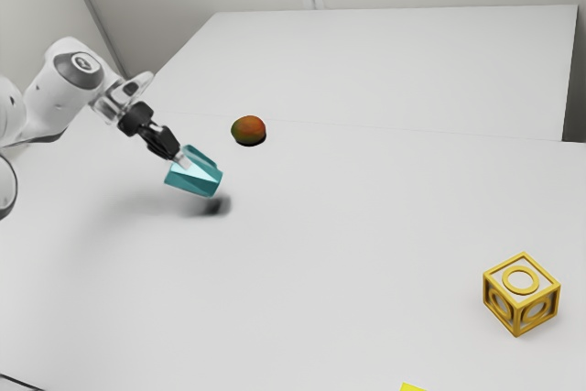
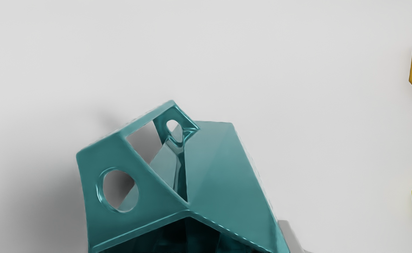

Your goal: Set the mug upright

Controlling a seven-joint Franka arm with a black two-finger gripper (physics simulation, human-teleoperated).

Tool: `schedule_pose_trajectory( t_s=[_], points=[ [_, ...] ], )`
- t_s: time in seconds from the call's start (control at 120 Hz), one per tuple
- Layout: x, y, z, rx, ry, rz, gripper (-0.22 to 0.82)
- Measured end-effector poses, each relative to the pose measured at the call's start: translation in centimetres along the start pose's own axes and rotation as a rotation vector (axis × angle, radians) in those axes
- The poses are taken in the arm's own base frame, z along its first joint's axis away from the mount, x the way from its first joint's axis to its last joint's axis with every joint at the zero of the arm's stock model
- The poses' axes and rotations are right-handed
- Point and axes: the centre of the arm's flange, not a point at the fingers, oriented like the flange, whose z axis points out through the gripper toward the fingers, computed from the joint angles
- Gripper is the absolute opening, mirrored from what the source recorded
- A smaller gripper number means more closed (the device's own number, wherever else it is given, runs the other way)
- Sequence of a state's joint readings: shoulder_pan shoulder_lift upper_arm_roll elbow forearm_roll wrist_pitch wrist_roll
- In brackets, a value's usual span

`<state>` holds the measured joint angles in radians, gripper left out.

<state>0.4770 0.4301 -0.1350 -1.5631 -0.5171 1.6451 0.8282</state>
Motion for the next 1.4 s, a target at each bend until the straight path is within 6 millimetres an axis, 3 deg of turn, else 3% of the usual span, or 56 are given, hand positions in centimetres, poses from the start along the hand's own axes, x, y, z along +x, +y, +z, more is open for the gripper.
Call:
schedule_pose_trajectory(
  t_s=[0.125,0.317,0.408,0.583,0.833,1.125,1.4],
  points=[
    [1.2,4.2,0.8,0.136,-0.095,0.026,-0.18],
    [2.1,12.8,4.0,0.345,-0.218,0.087,-0.18],
    [1.9,15.4,5.4,0.421,-0.243,0.096,-0.18],
    [1.4,18.1,8.6,0.516,-0.268,0.082,-0.18],
    [1.1,19.6,11.7,0.588,-0.263,0.031,-0.18],
    [0.8,18.7,14.0,0.623,-0.236,-0.052,-0.18],
    [1.8,17.3,15.6,0.598,-0.257,-0.141,-0.18]
  ],
)
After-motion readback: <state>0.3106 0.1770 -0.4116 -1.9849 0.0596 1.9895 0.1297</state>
